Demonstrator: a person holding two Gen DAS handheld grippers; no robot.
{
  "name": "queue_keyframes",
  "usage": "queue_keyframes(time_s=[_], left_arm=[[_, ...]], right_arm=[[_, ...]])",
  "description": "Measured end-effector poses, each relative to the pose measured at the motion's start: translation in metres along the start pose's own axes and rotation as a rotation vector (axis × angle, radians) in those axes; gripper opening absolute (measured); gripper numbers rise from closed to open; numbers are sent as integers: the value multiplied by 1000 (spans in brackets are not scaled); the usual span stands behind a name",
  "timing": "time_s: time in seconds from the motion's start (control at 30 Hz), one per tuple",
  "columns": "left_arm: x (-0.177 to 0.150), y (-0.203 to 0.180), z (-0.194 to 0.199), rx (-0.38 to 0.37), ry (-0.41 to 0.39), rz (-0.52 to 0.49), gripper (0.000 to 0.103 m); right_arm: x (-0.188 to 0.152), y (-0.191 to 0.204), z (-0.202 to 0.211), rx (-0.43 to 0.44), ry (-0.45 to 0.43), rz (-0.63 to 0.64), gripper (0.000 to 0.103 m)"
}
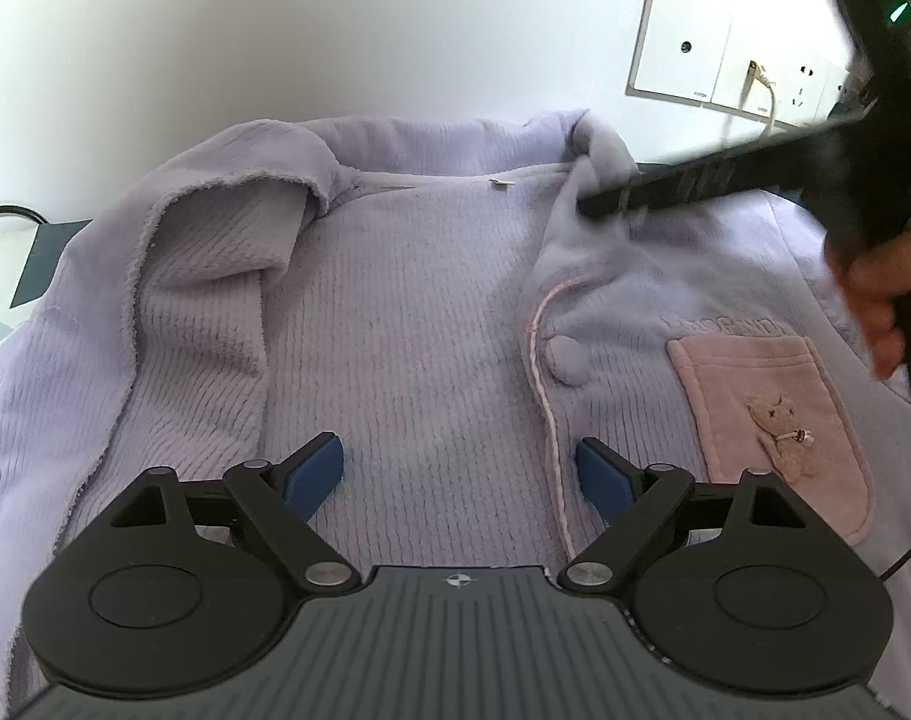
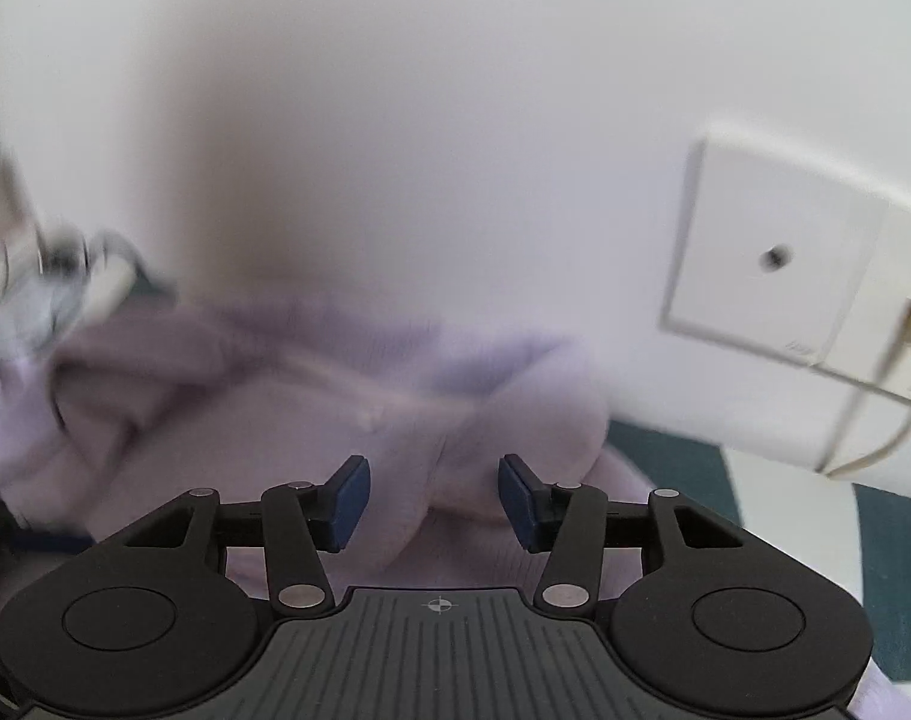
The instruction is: Fold clothes
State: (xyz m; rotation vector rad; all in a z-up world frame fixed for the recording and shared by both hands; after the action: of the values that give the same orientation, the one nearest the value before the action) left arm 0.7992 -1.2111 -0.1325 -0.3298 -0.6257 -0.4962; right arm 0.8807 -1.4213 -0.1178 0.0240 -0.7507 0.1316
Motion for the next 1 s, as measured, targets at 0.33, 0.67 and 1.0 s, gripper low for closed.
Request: queue_keyframes(time_s=[0.33,0.67,1.0], left_arm=[[-10,5,70,-13,-129,105,87],[-66,-65,121,-138,52,-44,88],[-142,-39,124,69,182,136,91]], right_arm=[[-1,-23,38,26,-110,-175,90],[-72,-73,116,-54,-30,-385,102],[-132,-67,158,19,50,-430,102]])
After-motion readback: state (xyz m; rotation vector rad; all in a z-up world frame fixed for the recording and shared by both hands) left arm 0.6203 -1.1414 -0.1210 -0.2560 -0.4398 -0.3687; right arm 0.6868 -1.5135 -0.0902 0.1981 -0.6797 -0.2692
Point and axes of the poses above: each gripper's, at about its wrist camera, not at the fingertips, and z roughly against the way its jaws point, y to its left, x to its top, the point moved 2 cm from there along -z, roughly the way its jaws point, and after that the axes turned 6 degrees about -x, right-handed, at the moved point
